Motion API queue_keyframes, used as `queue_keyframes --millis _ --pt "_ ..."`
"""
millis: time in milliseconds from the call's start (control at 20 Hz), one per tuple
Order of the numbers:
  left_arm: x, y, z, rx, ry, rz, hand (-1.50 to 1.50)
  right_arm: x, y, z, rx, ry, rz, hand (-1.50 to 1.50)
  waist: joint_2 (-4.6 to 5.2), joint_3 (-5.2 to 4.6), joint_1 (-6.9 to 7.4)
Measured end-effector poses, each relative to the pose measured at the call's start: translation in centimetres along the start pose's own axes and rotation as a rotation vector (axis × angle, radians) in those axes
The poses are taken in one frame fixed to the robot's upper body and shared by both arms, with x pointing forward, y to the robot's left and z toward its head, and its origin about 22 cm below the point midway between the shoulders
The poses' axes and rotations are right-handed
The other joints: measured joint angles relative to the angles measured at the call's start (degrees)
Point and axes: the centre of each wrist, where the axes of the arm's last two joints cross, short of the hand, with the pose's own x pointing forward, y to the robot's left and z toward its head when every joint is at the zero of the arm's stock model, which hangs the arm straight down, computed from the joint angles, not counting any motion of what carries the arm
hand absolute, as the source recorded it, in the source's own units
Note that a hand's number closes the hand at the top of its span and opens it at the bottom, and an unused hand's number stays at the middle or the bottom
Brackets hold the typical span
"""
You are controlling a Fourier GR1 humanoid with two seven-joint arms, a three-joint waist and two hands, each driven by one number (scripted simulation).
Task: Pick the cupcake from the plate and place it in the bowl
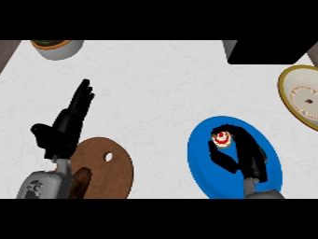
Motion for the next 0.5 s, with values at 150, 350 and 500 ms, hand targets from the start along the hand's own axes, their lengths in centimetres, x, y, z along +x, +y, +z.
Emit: queue_keyframes --millis 150,350,500 --pt "-0.1 -0.6 0.3 -0.005 0.003 0.004 0.0 0.1 0.2 -0.5 0.02 -0.033 -0.015 1.5 0.09 0.19 0.12" --pt "-0.3 -0.3 0.4 0.002 0.006 0.0 0.0 0.0 -0.4 -1.3 0.04 -0.055 -0.053 1.5 0.3 0.42 0.12" --pt "-0.2 -0.5 0.3 0.005 0.009 0.002 0.0 -0.4 -2.1 -3.1 0.044 -0.071 -0.091 1.5 0.5 0.59 0.19"
